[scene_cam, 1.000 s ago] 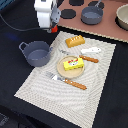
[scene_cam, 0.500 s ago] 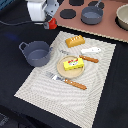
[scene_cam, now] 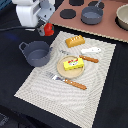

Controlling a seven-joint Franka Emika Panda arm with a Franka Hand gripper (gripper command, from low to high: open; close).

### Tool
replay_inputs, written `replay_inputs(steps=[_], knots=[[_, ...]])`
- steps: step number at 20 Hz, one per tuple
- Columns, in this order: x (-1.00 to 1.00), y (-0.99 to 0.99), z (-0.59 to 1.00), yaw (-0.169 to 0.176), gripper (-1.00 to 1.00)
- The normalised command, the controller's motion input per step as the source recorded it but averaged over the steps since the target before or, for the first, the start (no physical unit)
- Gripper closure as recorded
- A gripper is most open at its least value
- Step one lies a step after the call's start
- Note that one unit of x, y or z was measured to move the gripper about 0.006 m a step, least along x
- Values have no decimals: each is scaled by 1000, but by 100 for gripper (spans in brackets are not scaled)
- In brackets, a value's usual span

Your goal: Interact with the objects in diverse but meaningful ways.

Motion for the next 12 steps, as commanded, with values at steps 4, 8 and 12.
replay_inputs(steps=[4, 8, 12], knots=[[514, -804, 405, -13, 100], [533, -806, 140, -31, 100], [579, -848, 37, -13, 100]])
